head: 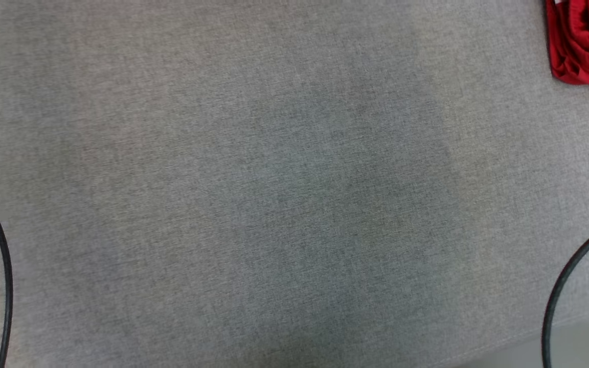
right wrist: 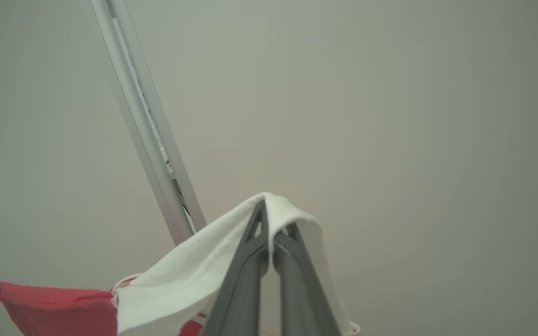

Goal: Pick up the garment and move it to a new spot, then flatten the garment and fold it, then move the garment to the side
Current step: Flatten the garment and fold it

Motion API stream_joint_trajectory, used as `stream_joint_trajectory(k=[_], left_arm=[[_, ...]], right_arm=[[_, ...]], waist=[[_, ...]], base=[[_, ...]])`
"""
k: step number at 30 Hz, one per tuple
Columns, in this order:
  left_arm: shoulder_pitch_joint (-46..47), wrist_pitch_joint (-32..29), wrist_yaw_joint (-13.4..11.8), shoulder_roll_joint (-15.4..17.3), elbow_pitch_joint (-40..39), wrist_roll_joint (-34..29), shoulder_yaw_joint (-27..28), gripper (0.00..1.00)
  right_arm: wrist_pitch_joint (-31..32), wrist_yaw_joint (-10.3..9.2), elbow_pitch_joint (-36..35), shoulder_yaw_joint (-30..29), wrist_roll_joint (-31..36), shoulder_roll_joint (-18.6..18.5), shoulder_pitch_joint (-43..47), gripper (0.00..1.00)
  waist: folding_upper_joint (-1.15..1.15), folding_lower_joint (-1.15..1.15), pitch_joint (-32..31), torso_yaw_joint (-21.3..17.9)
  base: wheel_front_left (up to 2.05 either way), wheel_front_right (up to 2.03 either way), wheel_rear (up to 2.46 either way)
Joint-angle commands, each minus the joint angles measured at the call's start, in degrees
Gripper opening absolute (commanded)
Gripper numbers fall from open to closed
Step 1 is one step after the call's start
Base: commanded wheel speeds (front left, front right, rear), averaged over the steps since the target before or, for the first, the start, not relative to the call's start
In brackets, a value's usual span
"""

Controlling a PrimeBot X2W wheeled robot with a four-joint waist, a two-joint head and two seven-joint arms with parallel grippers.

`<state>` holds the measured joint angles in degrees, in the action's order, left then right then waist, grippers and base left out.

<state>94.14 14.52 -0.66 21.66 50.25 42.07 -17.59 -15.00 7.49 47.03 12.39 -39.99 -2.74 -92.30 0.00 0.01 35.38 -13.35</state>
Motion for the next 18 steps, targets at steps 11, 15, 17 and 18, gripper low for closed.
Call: stream_joint_trajectory(k=[11,15,17,18], left_arm=[[-16.0,0.6,6.3,-1.4,-0.9,6.5,3.4,0.0],[-26.5,0.4,7.4,-1.8,-5.3,8.6,3.0,0.0],[-32.4,0.2,7.7,-2.0,-9.0,10.2,2.8,0.0],[-35.7,0.0,7.8,-2.0,-11.3,10.7,2.6,0.0]], right_arm=[[0.4,0.01,-7.1,6.2,-4.2,-0.6,16.3,0.0],[2.2,0.01,-13.2,8.2,-6.3,-3.1,26.9,0.0],[3.1,0.01,-17.3,9.1,-7.6,-4.4,32.9,0.0],[3.7,0.01,-19.5,9.4,-8.1,-5.2,36.1,0.0]], waist=[[0.0,-0.01,-6.4,3.6],[0.0,-0.01,-9.4,4.5],[0.0,-0.01,-10.9,5.0],[0.0,-0.01,-11.7,5.2]], base=[[0.0,0.0,0.0],[0.0,0.0,0.0],[0.0,0.0,0.0],[0.0,0.0,0.0]])
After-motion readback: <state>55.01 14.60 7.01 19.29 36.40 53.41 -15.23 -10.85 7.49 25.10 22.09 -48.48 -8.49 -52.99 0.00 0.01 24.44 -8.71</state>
